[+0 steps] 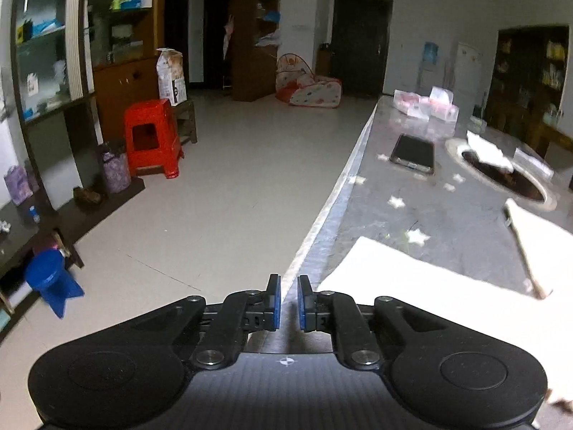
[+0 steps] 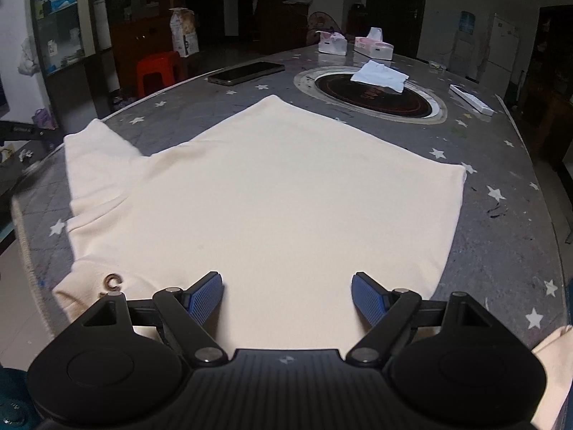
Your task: Fold clothes
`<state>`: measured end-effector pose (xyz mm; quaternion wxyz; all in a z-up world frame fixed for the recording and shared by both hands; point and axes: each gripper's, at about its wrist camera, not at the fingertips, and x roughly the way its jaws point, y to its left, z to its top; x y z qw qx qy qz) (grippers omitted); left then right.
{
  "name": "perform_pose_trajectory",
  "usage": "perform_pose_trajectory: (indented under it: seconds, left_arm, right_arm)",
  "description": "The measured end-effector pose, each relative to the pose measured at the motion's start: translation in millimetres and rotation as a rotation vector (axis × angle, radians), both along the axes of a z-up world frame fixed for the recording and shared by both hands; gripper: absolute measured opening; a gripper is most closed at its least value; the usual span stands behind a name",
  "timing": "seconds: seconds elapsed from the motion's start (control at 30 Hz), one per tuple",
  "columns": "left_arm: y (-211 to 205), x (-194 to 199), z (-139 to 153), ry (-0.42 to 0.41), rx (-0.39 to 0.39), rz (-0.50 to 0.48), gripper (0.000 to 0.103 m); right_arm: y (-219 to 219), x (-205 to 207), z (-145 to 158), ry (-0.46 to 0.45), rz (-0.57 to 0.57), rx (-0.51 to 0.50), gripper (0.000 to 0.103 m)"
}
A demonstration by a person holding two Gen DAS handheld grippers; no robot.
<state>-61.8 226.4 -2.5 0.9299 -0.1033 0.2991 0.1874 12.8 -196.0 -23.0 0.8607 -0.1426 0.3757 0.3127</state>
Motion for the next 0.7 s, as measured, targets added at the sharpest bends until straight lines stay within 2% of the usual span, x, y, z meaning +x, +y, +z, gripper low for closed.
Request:
perform_pose_trajectory:
  seconds: [0.07, 0.2, 0.3, 0.4, 0.53, 0.63, 0.7]
  left_arm:
    - [-12, -1, 8, -0.035, -0.028, -0.054, 0.011]
    - [-58, 16, 19, -0.072, -0.107, -0.276, 0.011]
    - [-95, 36, 15, -0.062, -0.170, -0.427, 0.011]
    - [-131, 55, 7, -0.041, -0.185, -0.544, 0.011]
    - [-166, 69, -10, 0.001, -0.185, -0.638, 0.011]
    - [-179, 72, -24, 0.050, -0.143, -0.659, 0.011]
    - [-178, 70, -28, 0.043, -0.124, -0.665, 0.011]
  right_arm:
    - [0, -4, -1, 0.006, 0.002, 0.006, 0.081]
    - [0, -11, -1, 0.002, -0.002, 0.015, 0.081]
    - [-1, -17, 0, 0.003, -0.001, 0.023, 0.081]
    - [-3, -26, 0, -0.010, 0.001, 0.018, 0.081]
    - [-9, -36, 2, -0.009, 0.008, 0.030, 0.081]
    - [-15, -45, 2, -0.003, 0.026, 0.032, 0.081]
    - [-22, -49, 4, 0.007, 0.025, 0.050, 0.081]
